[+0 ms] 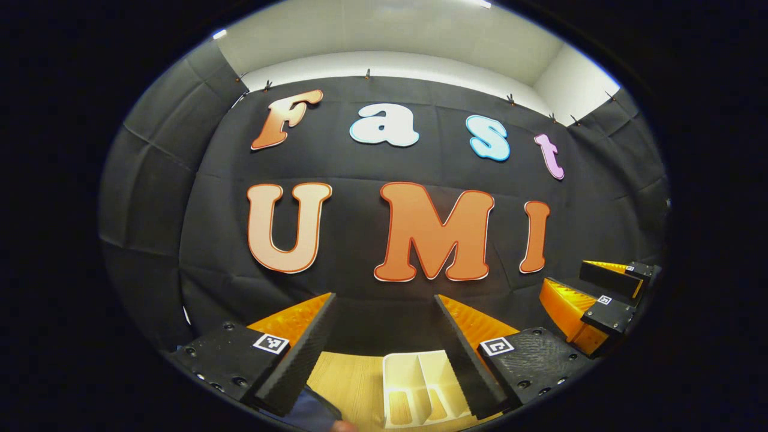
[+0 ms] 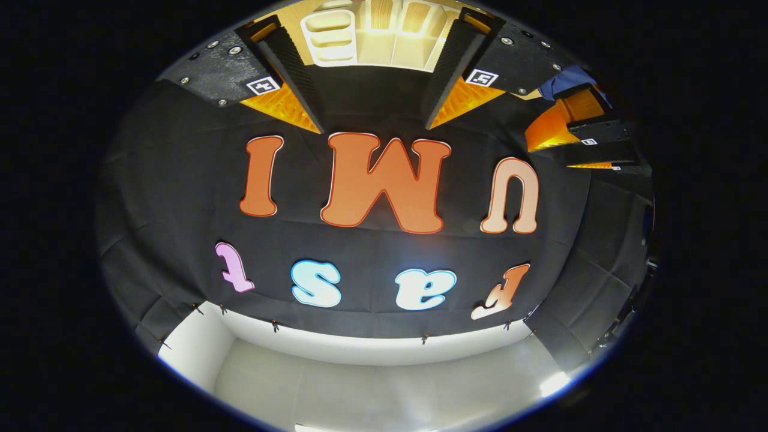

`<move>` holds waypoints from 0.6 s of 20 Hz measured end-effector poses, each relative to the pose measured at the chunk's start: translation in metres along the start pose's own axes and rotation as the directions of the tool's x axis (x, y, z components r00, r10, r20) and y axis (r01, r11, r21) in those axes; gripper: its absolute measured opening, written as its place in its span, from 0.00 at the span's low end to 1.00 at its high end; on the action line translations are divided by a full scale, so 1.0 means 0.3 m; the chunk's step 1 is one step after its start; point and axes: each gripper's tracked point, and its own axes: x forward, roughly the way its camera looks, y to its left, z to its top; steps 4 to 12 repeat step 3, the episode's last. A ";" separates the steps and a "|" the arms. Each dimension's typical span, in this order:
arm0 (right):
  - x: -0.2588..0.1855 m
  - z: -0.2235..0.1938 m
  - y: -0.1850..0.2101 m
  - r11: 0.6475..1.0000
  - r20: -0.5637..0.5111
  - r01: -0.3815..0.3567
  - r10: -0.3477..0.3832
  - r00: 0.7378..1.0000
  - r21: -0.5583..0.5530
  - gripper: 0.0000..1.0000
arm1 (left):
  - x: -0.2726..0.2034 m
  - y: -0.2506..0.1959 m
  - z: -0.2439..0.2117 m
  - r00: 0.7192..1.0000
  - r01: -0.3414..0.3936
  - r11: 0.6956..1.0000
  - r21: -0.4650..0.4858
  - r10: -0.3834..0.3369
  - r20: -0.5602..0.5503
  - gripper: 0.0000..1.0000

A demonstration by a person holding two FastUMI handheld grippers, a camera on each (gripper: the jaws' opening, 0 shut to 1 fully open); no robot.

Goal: Open the schoolbag, grab two books from the bookshelf and put them into the schoolbag.

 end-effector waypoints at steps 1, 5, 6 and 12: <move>-0.002 -0.007 0.004 1.000 -0.007 0.000 0.000 1.000 -0.001 0.96 | -0.003 0.002 -0.014 1.000 -0.001 1.000 0.007 0.001 -0.009 1.00; 0.000 -0.024 0.016 1.000 -0.026 -0.007 0.007 1.000 0.013 1.00 | -0.008 0.012 -0.023 1.000 -0.004 0.999 0.032 0.004 -0.007 1.00; 0.000 -0.024 0.016 1.000 -0.026 -0.007 0.007 1.000 0.013 1.00 | -0.008 0.012 -0.023 1.000 -0.004 0.999 0.032 0.004 -0.007 1.00; 0.000 -0.024 0.016 1.000 -0.026 -0.007 0.007 1.000 0.013 1.00 | -0.008 0.012 -0.023 1.000 -0.004 0.999 0.032 0.004 -0.007 1.00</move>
